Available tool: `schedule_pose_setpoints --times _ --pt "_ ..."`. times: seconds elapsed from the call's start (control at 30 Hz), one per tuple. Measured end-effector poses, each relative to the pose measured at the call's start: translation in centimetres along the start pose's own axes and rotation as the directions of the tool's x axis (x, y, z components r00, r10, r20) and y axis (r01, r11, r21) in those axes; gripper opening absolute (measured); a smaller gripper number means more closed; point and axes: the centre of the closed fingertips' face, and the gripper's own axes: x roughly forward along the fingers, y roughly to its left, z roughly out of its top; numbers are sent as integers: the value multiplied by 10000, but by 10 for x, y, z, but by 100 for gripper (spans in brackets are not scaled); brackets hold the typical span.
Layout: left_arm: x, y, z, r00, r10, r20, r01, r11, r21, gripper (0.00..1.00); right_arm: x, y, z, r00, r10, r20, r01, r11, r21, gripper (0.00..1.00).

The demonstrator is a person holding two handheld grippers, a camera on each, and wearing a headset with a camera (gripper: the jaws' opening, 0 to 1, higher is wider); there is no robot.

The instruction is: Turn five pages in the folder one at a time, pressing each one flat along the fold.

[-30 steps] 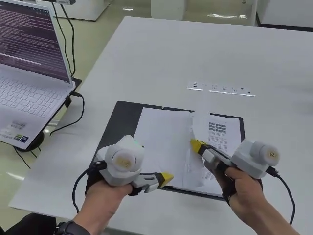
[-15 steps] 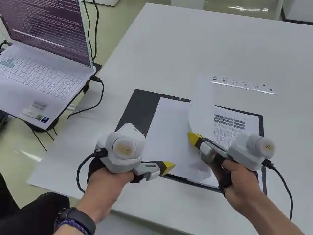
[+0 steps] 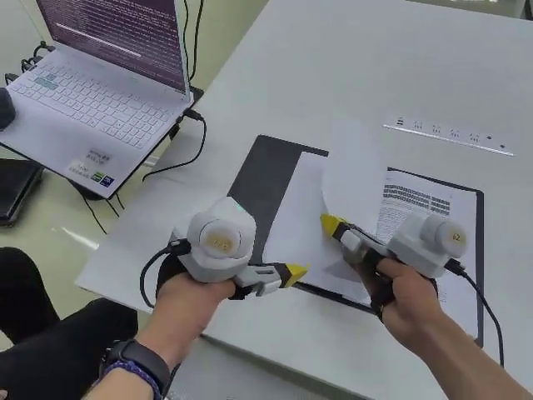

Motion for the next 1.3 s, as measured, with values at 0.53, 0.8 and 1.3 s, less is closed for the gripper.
schedule_pose_setpoints --times 0.53,0.8,1.3 --pt "-2 11 -9 9997 243 -72 -246 9986 -472 70 36 6 -20 9982 451 -400 -424 9968 672 0" --pt "-1 13 -13 9995 267 -190 -277 9982 -530 70 52 0 -30 9974 459 -561 -394 9930 1117 0" --pt "6 10 -16 9995 67 -307 -84 9983 -580 70 71 -29 -59 9929 -215 -1167 417 9840 1729 0"
